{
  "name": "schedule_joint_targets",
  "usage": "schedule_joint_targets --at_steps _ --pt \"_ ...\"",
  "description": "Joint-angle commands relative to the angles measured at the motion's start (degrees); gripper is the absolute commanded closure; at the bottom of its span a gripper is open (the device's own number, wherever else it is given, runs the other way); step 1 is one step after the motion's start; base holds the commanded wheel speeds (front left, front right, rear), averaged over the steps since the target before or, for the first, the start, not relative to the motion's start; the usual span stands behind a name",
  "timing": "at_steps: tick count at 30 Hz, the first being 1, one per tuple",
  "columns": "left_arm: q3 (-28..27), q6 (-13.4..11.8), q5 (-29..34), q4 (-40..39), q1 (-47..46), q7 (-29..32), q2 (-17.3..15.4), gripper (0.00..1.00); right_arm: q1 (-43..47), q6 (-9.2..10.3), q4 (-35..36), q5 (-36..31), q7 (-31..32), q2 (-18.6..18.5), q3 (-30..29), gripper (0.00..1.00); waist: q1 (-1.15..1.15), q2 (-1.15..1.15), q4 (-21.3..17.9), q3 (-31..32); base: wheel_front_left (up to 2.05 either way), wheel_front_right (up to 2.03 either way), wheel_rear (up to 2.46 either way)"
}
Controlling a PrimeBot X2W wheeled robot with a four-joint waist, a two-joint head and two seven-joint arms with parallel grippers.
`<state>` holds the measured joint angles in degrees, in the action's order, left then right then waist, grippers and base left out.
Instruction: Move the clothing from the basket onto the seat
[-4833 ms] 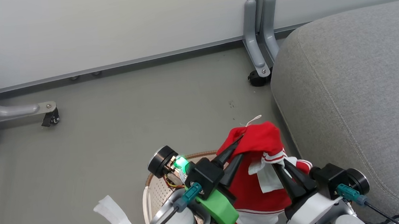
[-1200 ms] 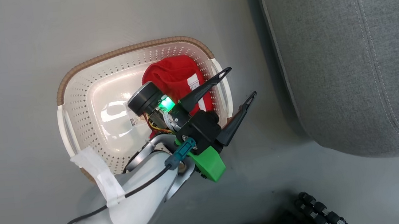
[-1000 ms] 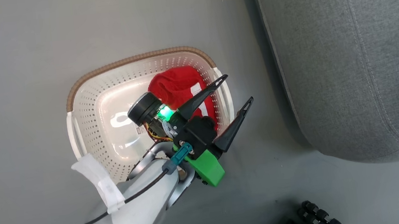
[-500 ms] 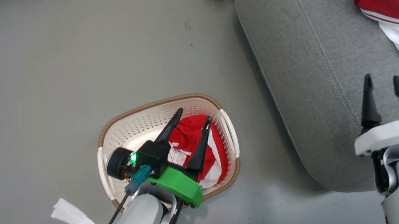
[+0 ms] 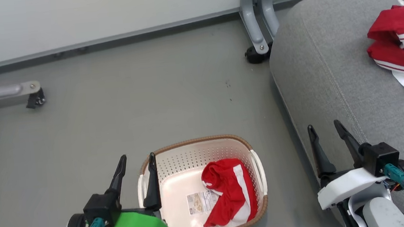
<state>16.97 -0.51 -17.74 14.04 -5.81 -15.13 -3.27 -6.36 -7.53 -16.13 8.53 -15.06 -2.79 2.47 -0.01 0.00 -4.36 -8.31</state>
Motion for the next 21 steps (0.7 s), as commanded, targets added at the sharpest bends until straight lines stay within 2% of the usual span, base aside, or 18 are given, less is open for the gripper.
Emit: schedule_joint_targets --at_steps 1,5,8,10,21 --pt "-1.6 -0.5 0.8 -1.1 1.9 0.0 0.1 0.0 1.3 0.08 1.0 0.4 -0.2 -0.2 0.8 0.0 0.01 0.0 4.2 5.8 0.0 0.0 0.0" --pt "-5.4 -2.1 3.1 -5.1 5.6 0.0 0.3 0.0 3.3 0.08 3.2 0.6 -0.2 -0.5 3.8 0.0 0.01 0.0 4.6 7.4 0.0 0.0 0.0" --pt "-6.0 -3.3 3.2 -7.7 8.0 0.0 0.3 0.0 4.6 0.08 4.3 0.8 -0.2 -0.6 5.0 0.0 0.01 0.0 4.4 8.2 0.0 0.0 0.0" --pt "-5.5 -2.8 2.8 -9.1 9.5 0.0 0.4 0.0 5.3 0.08 5.3 0.4 -0.2 -0.9 5.6 0.0 0.01 0.0 4.1 8.7 0.0 0.0 0.0" --pt "-5.6 -6.1 8.0 -15.7 14.6 0.0 0.3 0.0 9.7 0.08 12.8 -1.8 -0.2 -0.6 4.1 0.0 0.01 0.0 3.0 9.7 0.0 0.0 0.0"
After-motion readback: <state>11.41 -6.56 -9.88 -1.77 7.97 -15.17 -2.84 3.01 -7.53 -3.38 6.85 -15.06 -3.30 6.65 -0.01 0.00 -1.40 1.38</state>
